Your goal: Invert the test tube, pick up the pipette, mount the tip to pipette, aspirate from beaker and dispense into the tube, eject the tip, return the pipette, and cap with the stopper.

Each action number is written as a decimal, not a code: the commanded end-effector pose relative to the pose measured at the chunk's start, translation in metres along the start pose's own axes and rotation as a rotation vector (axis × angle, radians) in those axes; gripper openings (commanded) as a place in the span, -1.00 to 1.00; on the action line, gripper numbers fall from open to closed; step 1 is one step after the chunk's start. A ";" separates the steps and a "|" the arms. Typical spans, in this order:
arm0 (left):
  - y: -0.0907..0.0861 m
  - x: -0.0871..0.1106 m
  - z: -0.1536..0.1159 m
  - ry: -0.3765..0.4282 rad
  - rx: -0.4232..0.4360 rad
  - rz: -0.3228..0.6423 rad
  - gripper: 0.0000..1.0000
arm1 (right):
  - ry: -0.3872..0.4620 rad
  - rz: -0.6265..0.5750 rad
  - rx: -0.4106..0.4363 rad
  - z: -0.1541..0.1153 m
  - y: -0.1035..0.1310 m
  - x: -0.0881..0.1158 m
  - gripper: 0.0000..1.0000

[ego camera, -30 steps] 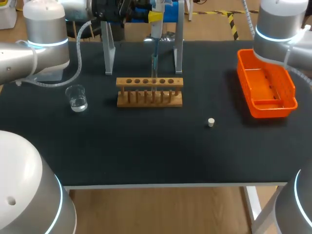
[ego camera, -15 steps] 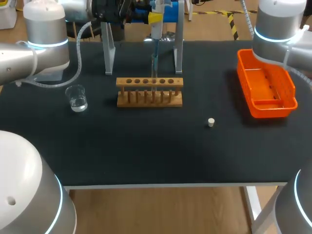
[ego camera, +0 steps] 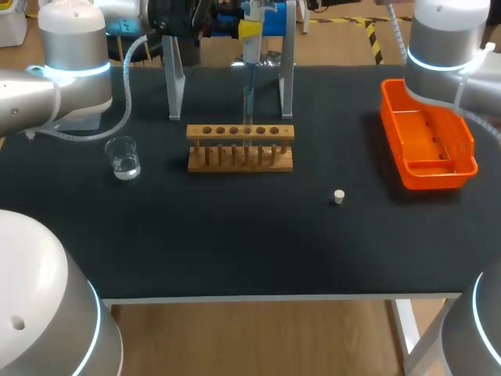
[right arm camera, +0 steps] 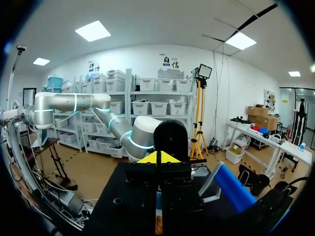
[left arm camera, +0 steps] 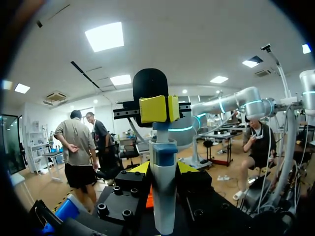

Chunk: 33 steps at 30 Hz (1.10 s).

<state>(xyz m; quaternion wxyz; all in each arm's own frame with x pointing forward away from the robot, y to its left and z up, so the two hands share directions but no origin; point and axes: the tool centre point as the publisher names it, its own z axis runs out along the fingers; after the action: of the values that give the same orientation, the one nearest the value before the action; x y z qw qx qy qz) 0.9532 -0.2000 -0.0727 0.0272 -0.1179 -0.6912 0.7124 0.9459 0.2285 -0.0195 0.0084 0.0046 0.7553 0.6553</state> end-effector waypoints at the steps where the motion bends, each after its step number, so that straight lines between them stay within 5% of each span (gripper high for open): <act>1: -0.003 -0.002 -0.001 0.007 0.004 0.002 -1.00 | 0.001 0.005 0.002 0.001 -0.007 -0.001 -1.00; 16: -0.003 -0.002 -0.001 0.007 0.004 0.002 -1.00 | 0.007 0.026 0.008 0.001 -0.015 -0.001 -1.00; 33: -0.003 -0.002 -0.001 0.007 0.004 0.002 -1.00 | -0.031 -0.085 -0.105 -0.043 0.030 0.006 -1.00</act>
<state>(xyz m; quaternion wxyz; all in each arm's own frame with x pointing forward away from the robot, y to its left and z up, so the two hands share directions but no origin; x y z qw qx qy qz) 0.9533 -0.2000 -0.0699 0.0269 -0.1192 -0.6898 0.7136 0.9494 0.2077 0.0178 0.0436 -0.0154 0.7255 0.6867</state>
